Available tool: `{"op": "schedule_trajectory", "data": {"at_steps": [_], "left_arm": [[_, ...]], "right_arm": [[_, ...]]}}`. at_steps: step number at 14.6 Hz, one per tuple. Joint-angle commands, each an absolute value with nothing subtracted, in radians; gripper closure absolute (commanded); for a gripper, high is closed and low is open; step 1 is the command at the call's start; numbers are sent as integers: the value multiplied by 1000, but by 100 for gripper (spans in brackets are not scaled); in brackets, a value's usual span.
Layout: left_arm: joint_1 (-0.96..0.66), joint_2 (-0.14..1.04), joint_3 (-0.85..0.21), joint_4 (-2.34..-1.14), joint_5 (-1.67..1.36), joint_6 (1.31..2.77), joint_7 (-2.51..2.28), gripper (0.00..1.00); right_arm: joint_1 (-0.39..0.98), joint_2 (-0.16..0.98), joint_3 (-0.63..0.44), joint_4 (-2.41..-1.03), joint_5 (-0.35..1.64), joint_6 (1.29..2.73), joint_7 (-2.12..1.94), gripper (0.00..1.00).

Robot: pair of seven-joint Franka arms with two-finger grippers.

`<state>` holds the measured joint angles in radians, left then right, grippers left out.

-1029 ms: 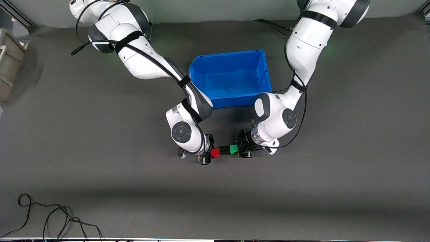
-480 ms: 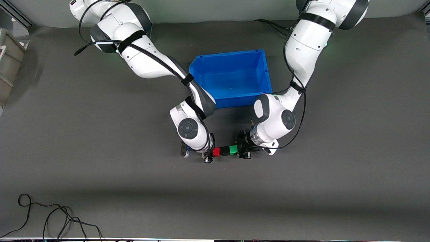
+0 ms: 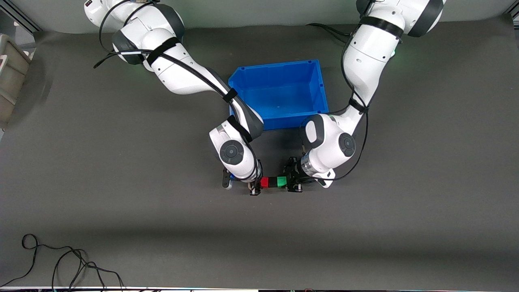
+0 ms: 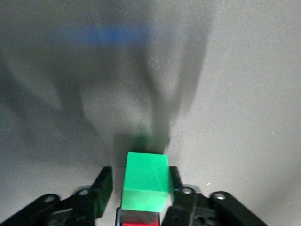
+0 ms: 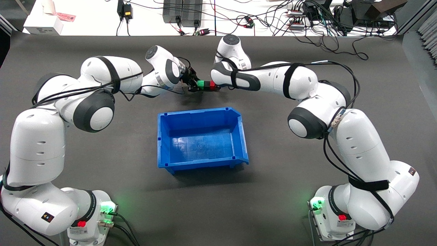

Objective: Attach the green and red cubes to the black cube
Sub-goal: 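Open both grippers, releasing the red and green cubes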

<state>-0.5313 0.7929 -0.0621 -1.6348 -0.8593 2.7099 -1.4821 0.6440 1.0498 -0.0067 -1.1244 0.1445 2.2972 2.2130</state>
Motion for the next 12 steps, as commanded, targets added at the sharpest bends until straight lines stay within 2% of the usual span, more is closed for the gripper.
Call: {"op": "schedule_trajectory", "data": {"at_steps": [1, 3, 4, 5, 6, 12], "left_arm": [[-545, 799, -51, -1611, -858, 2717, -1482, 0], [-529, 795, -41, -1617, -845, 2703, -1480, 0], [-503, 779, -38, -1624, -825, 2695, -1473, 0], [-471, 770, -38, -1631, -810, 2675, -1459, 0], [-447, 755, -37, -1631, -804, 2628, -1441, 0], [-189, 556, -20, -1726, -708, 2250, -1180, 0]], "right_arm": [[653, 1069, -17, -1091, 137, 2303, 2195, 100], [649, 1069, -17, -1088, 137, 2303, 2195, 100], [644, 1069, -17, -1086, 137, 2303, 2181, 96], [641, 1066, -17, -1083, 138, 2303, 2140, 63], [641, 1062, -17, -1083, 137, 2301, 2091, 1], [559, 951, -5, -1078, 158, 2275, 2017, 0]]}}
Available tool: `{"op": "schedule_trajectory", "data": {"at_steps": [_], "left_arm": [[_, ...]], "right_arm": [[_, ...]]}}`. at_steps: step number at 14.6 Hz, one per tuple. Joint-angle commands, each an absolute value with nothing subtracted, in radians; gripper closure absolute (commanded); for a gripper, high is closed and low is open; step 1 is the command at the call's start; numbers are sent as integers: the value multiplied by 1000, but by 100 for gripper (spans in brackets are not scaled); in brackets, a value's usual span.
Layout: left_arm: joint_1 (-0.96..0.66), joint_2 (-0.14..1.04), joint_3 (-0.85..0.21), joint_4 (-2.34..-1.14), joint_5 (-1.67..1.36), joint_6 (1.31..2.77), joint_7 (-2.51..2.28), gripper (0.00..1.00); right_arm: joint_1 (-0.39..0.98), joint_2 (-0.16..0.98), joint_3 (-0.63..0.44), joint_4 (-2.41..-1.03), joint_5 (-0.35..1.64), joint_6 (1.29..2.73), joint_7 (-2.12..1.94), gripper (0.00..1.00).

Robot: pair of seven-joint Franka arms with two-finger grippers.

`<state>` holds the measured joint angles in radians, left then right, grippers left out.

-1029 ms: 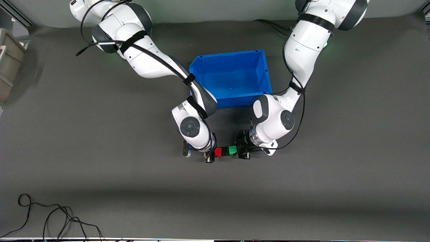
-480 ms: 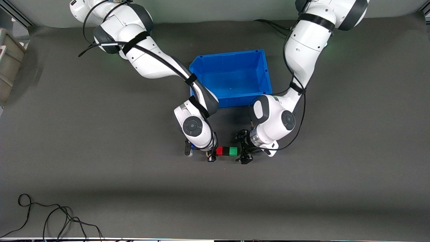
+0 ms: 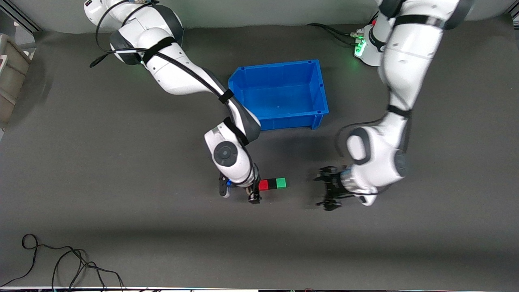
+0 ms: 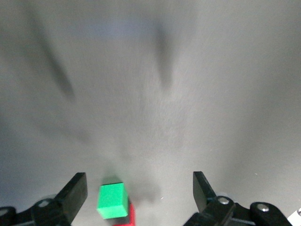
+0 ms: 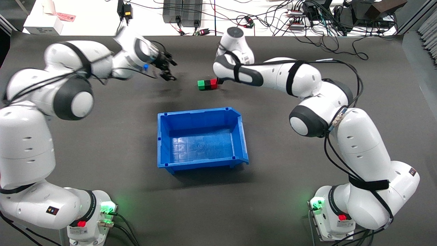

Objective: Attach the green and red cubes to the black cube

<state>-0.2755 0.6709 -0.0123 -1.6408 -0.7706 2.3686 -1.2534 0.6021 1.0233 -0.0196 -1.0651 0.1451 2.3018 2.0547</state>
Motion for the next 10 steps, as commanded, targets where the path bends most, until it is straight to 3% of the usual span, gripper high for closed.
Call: {"op": "schedule_trajectory", "data": {"at_steps": [1, 6, 10], "left_arm": [[-137, 529, -21, -1724, -634, 2174, -1171, 0], [69, 367, -21, -1715, -359, 1875, -886, 0], [118, 258, -21, -1697, -183, 1714, -623, 0]], "right_arm": [[530, 916, 17, -1078, 158, 2223, 1961, 0], [341, 691, 69, -1078, 202, 1828, 1561, 0], [149, 528, 69, -1078, 275, 1524, 1227, 0]]}}
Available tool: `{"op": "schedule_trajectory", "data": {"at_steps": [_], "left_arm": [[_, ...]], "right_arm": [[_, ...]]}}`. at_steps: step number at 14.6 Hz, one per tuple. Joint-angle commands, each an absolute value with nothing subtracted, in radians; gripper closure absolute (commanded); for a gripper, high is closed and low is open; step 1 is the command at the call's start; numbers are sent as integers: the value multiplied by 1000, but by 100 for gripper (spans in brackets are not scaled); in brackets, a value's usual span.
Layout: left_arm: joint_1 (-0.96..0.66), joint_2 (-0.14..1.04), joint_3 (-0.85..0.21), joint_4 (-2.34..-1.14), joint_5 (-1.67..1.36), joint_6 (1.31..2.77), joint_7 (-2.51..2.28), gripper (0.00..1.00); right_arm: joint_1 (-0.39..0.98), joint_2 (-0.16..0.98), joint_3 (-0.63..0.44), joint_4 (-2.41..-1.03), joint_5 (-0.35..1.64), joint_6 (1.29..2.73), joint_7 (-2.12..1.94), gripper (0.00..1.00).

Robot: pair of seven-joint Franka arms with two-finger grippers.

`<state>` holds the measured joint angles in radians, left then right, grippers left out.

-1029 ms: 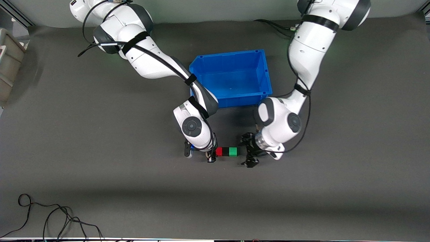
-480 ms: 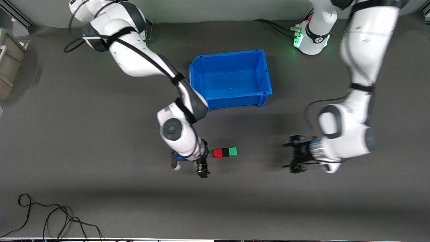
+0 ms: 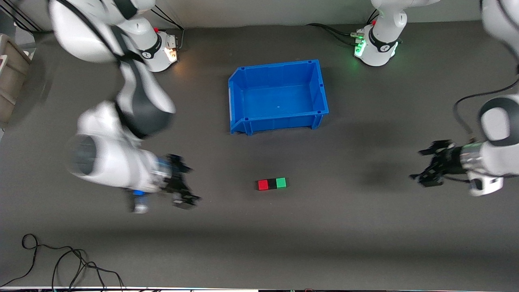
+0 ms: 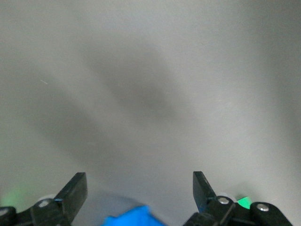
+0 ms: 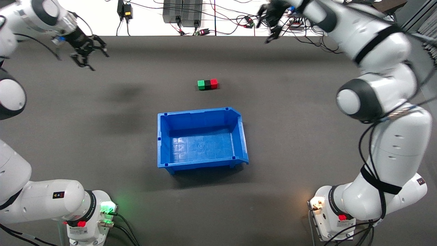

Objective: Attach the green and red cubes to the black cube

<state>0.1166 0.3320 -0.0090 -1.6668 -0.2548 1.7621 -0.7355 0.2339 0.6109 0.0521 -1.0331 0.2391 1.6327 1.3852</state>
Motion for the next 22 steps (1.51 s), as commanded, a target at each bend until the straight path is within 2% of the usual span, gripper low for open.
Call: {"op": "schedule_trajectory", "data": {"at_steps": [1, 6, 9, 11, 14, 19, 22], "left_arm": [[115, 236, -21, -1695, -173, 1692, -597, 0], [88, 141, -35, -1632, -82, 1545, -438, 0], [58, 80, -40, -1631, -9, 1540, -215, 0], [57, 48, -40, -1632, -9, 1548, -51, 0], [55, 23, -43, -1635, -24, 1555, 12, 0], [35, 9, -74, -1618, -21, 1591, 12, 0], [37, 9, -74, -1611, -21, 1592, 17, 0]], "right_arm": [[114, 503, 68, -1078, 273, 1446, 1128, 0], [-63, 411, 54, -1077, 258, 1254, 733, 0], [-129, 361, 57, -1080, 102, 1164, 313, 0], [-127, 339, 63, -1098, -27, 1167, 46, 0], [-129, 315, 58, -1159, -51, 1267, -15, 0], [-120, 91, 46, -1547, -51, 1625, -21, 0], [-112, 60, 46, -1624, -49, 1722, -21, 0]]}}
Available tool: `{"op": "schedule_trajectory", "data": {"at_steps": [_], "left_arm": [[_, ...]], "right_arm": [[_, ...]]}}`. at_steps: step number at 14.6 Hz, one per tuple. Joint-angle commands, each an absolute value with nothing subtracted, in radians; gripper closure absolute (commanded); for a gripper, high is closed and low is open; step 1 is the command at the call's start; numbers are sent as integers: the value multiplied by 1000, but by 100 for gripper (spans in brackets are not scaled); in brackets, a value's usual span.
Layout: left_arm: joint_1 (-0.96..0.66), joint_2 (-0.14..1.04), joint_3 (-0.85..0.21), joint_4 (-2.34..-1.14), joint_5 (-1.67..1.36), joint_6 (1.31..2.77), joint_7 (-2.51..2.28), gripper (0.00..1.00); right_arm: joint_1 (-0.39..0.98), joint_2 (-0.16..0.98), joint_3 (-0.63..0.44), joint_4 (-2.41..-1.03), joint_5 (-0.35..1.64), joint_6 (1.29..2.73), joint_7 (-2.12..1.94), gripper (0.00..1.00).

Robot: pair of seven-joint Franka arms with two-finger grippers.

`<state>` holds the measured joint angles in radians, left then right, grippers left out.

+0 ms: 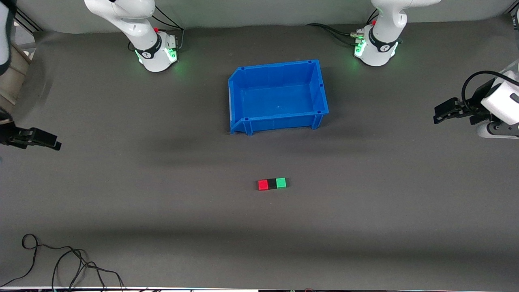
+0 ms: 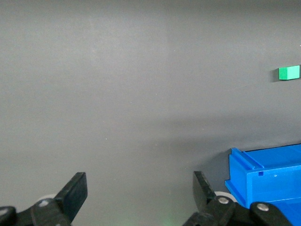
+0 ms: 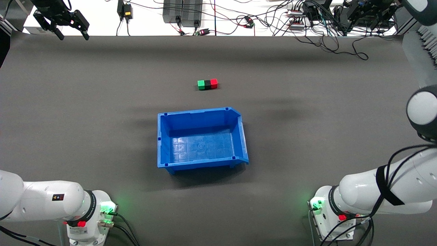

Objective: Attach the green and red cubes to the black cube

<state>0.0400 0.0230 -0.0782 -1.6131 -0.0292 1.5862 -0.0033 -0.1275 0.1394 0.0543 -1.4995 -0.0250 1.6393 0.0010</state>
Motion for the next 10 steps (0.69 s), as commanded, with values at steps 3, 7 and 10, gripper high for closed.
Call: {"op": "schedule_trajectory", "data": {"at_steps": [3, 7, 10], "left_arm": [[32, 17, -74, -1606, -26, 1595, 17, 0], [32, 23, -74, -1597, -26, 1600, 15, 0], [32, 29, -74, -1591, -25, 1598, 17, 0]], "right_arm": [[-107, 23, 46, -1687, -49, 1772, -21, 0], [-24, 21, -12, -1689, -49, 1764, -6, 0], [42, 31, -98, -1661, -49, 1764, -5, 0]]}}
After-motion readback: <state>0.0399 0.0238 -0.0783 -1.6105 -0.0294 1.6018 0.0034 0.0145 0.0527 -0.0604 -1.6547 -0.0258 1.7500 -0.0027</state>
